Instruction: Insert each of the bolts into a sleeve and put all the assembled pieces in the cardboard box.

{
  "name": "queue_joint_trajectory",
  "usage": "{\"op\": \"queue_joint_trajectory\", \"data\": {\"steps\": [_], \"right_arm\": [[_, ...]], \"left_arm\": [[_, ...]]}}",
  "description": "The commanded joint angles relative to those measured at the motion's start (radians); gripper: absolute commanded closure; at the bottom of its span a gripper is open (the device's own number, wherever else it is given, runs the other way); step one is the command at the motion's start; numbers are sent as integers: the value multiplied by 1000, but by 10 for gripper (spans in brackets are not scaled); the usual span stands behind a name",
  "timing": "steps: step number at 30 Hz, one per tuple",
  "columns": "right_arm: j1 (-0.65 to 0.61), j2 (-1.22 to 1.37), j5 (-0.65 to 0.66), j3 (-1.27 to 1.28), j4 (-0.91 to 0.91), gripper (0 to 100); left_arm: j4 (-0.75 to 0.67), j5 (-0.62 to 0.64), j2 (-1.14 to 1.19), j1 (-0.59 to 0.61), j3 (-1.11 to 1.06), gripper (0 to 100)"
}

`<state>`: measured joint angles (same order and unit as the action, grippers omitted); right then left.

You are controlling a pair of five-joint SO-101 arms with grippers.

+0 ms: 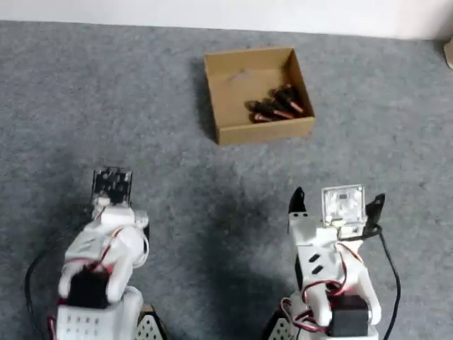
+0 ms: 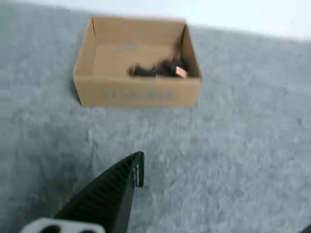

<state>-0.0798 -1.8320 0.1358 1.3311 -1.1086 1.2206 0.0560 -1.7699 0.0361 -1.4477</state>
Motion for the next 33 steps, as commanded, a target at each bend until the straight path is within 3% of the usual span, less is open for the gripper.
{"op": "queue_joint_trajectory", "data": {"steps": [1, 5, 15, 25, 33], "right_arm": [[2, -8, 6, 70, 36, 499], [7, -8, 9, 216, 110, 499], [5, -4, 12, 440, 193, 499], [8, -1, 12, 456, -137, 499], [136, -2, 11, 456, -134, 499]], "left_arm": [[80, -9, -24, 12, -22, 994], [63, -14, -24, 12, -101, 994], [66, -229, -54, 13, -248, 994], [106, -233, -54, 13, -249, 994], [106, -233, -54, 13, -249, 994]]}}
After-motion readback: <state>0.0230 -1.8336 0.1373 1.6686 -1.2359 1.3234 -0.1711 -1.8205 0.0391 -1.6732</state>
